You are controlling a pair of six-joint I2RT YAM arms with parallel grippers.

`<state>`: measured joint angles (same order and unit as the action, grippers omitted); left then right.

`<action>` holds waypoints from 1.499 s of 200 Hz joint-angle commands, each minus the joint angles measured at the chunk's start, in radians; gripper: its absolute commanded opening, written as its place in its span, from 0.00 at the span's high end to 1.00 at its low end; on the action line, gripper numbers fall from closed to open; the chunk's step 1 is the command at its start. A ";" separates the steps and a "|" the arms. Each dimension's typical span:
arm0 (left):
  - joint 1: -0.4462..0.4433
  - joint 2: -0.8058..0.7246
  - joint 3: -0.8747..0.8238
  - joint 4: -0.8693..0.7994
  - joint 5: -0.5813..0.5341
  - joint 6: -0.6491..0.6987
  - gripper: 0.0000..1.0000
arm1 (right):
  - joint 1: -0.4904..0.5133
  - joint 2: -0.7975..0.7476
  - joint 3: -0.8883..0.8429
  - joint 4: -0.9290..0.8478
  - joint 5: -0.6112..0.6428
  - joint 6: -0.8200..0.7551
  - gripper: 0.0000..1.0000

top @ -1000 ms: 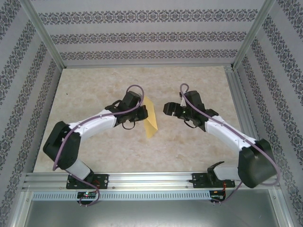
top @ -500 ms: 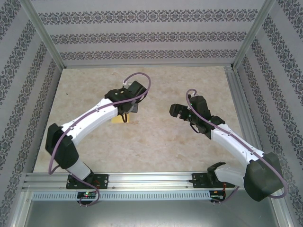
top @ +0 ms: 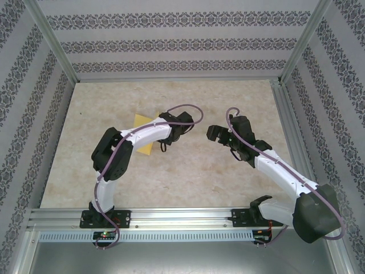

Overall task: Fold a paper plane with a square sheet of paper (pick it up from the middle)
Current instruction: Turn over the paper at the center of the table, then move the square sheet of paper to the center of the table.

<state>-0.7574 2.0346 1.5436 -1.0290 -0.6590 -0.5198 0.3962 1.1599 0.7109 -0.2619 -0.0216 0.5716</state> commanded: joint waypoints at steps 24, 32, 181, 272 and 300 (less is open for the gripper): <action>-0.048 0.060 0.016 0.116 0.109 -0.003 0.97 | -0.020 -0.012 -0.017 -0.013 0.009 0.019 0.05; -0.049 0.062 0.012 0.128 0.128 -0.002 0.95 | -0.022 -0.010 -0.019 -0.011 0.009 0.021 0.05; -0.024 -0.273 -0.121 0.275 0.473 -0.064 0.46 | -0.051 0.055 -0.035 0.088 -0.195 0.086 0.05; 0.221 -0.459 -0.501 0.522 0.725 -0.159 0.38 | 0.193 0.441 0.179 0.205 -0.396 0.298 0.08; 0.254 -0.415 -0.555 0.591 0.814 -0.193 0.40 | 0.208 0.492 0.198 0.202 -0.389 0.309 0.10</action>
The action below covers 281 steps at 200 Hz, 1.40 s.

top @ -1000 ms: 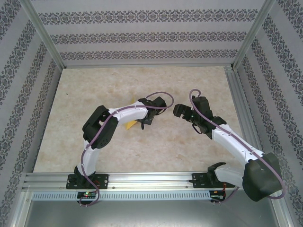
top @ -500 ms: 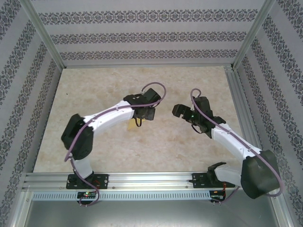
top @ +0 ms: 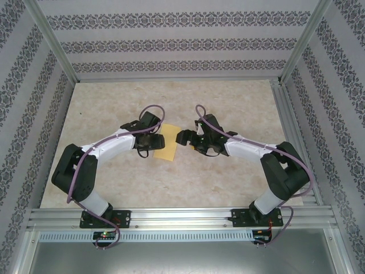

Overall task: Fold a paper plane with a square sheet of paper (pick it up from the middle)
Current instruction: Move the square sheet of paper to the center of the table.

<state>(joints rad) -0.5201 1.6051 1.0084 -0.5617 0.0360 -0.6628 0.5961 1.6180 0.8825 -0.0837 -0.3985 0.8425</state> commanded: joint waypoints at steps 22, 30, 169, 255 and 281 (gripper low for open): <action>0.017 0.054 -0.020 0.152 0.164 -0.050 0.58 | 0.008 0.045 0.019 0.023 0.003 0.039 0.11; 0.017 0.066 -0.017 0.161 0.175 -0.050 0.64 | 0.008 0.045 0.016 0.020 0.008 0.036 0.11; -0.070 0.220 -0.007 0.187 0.182 -0.180 0.76 | -0.043 0.006 -0.063 0.005 0.034 0.025 0.12; -0.171 0.127 0.002 0.264 0.177 -0.324 0.74 | -0.049 -0.049 -0.162 -0.015 0.012 0.035 0.26; -0.157 0.110 0.029 0.236 0.156 -0.277 0.76 | -0.046 -0.028 -0.159 -0.013 -0.009 0.038 0.35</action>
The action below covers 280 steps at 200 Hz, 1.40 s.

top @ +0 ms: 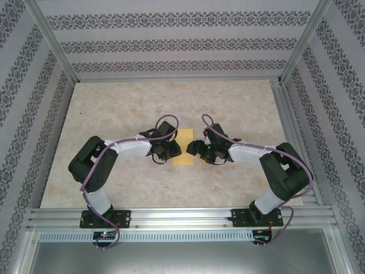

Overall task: Fold a paper plane with a square sheet of paper (pick it up from the middle)
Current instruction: Move the square sheet of paper to the center of the table, then third fold the triangle at the center of the table.

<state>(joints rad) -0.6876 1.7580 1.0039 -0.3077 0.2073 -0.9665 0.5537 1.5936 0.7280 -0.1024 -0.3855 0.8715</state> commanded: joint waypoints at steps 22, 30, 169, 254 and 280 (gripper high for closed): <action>0.027 -0.028 0.034 -0.002 0.000 0.047 0.80 | 0.005 0.011 -0.005 0.018 -0.041 0.015 0.41; 0.030 -0.019 0.037 0.005 0.004 0.054 0.82 | 0.008 0.014 -0.006 0.019 -0.048 0.018 0.43; 0.043 0.109 0.052 -0.030 0.010 0.052 0.87 | 0.061 0.011 -0.030 -0.007 -0.063 0.048 0.45; 0.046 0.105 0.048 -0.032 0.021 0.055 0.87 | 0.063 0.001 -0.028 0.054 -0.075 0.072 0.66; 0.046 0.094 0.050 -0.029 0.029 0.059 0.87 | 0.062 -0.014 -0.029 0.049 -0.047 0.074 0.79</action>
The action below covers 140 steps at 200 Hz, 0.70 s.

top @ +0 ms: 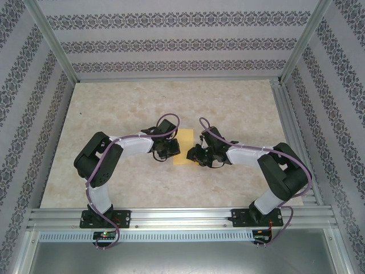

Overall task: Fold a paper plane with a square sheet of paper (pick it up from the middle)
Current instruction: Third fold the triangle at the center of the table.

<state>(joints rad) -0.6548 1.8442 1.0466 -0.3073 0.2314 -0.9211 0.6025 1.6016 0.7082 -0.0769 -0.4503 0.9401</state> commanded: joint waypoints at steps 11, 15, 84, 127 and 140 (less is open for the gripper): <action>0.014 -0.002 0.015 -0.026 0.014 0.022 0.86 | 0.013 -0.026 -0.005 -0.002 0.032 0.001 0.87; 0.014 -0.007 0.020 -0.027 0.017 0.027 0.85 | 0.013 -0.026 -0.002 -0.016 0.040 -0.003 0.90; 0.039 -0.009 0.133 -0.044 0.021 0.131 0.78 | 0.012 -0.046 0.000 -0.185 0.019 -0.098 1.00; 0.050 0.060 0.136 -0.034 0.047 0.146 0.81 | 0.006 -0.081 -0.004 -0.191 0.021 -0.100 0.97; 0.050 0.076 0.134 -0.027 0.060 0.145 0.83 | 0.006 -0.085 -0.005 -0.171 0.019 -0.083 0.89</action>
<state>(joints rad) -0.6151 1.8729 1.1687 -0.3355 0.2584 -0.8082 0.6025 1.5425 0.7082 -0.2558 -0.4210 0.8616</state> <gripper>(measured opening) 0.183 0.060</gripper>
